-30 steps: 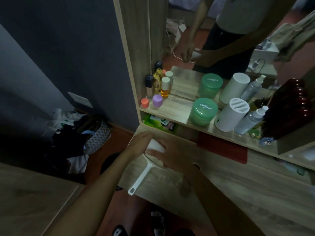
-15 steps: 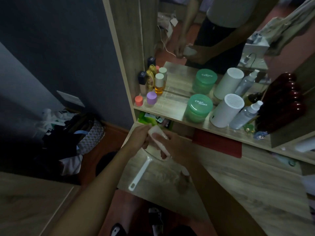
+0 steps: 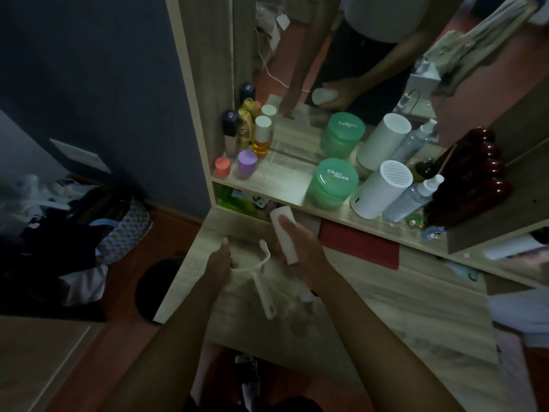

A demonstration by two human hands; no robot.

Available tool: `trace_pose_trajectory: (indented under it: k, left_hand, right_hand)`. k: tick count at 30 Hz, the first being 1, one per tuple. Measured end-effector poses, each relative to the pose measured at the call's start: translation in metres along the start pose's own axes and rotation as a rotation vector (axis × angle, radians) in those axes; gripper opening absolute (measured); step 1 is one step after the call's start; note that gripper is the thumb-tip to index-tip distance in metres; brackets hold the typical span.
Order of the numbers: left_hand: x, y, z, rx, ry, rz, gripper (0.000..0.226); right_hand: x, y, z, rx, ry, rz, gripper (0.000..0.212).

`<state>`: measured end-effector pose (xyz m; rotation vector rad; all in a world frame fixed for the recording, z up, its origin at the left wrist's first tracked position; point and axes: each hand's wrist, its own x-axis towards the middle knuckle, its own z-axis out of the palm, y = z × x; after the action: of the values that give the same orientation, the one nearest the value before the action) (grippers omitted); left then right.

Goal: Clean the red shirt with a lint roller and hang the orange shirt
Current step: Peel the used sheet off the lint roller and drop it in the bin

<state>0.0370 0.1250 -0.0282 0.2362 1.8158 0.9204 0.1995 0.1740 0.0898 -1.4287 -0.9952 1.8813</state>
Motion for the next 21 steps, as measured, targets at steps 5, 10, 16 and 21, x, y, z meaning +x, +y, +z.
trace_pose_trajectory:
  k: [5, 10, 16, 21]
  left_hand:
    - [0.003, 0.002, 0.003, 0.112, -0.039, 0.002, 0.072]
    - [-0.003, 0.016, -0.006, 0.226, 0.001, 0.151, 0.077]
    - [-0.035, 0.038, -0.002, -0.264, -0.146, 0.055, 0.046]
    - [-0.053, 0.032, -0.005, -0.773, -0.371, -0.196, 0.060]
  right_hand:
    - [0.001, 0.015, -0.005, -0.072, 0.032, 0.063, 0.030]
    - [0.005, 0.019, 0.004, -0.017, 0.032, 0.128, 0.037]
    - [0.018, 0.024, 0.036, 0.069, 0.096, 0.155, 0.054]
    - [0.018, 0.025, 0.066, -0.038, 0.204, -0.018, 0.051]
